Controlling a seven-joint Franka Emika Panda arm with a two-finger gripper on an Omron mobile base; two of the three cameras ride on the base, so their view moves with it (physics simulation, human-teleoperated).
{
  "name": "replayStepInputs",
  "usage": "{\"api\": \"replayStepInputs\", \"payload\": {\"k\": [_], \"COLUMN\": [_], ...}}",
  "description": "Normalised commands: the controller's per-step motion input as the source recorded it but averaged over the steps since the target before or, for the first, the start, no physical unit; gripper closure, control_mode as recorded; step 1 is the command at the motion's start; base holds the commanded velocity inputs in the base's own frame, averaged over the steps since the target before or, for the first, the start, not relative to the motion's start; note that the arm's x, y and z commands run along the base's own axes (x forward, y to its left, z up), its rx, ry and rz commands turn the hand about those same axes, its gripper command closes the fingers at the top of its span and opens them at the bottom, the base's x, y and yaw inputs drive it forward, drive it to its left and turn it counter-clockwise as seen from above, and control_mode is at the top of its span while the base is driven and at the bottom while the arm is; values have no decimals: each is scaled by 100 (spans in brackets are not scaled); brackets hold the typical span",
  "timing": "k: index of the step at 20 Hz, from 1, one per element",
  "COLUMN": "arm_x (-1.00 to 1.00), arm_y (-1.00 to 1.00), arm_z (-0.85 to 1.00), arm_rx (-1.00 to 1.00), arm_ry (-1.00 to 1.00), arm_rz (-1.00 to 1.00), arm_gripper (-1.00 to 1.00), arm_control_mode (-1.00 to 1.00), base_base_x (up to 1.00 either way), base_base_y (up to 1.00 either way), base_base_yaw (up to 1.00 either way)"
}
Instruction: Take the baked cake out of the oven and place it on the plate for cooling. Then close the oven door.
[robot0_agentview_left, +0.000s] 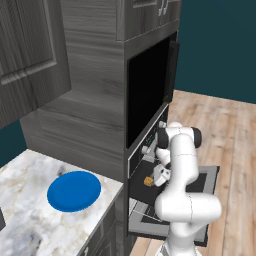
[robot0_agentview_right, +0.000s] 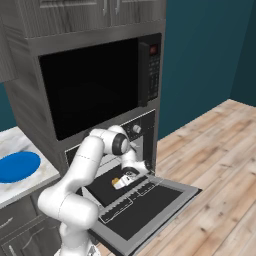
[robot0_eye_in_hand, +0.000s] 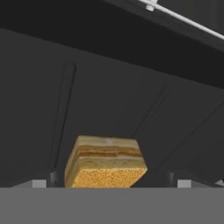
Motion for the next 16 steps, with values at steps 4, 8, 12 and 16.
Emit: {"api": "replayStepInputs", "payload": {"k": [4,8,12,16], "arm_x": [0,0,5,13], "arm_y": [23,13,0,0], "arm_z": [0,0,-1,-11], "arm_rx": [0,0,0,0], "arm_ry": [0,0,0,0], "arm_rz": [-1,-3,-5,-5], "arm_gripper": [-100,-100,-100,-100], "arm_control_mode": [-100,-100,-100,-100], "base_base_x": [0,0,0,0], "base_base_y": [0,0,0,0], "base_base_yaw": [0,0,0,0]}}
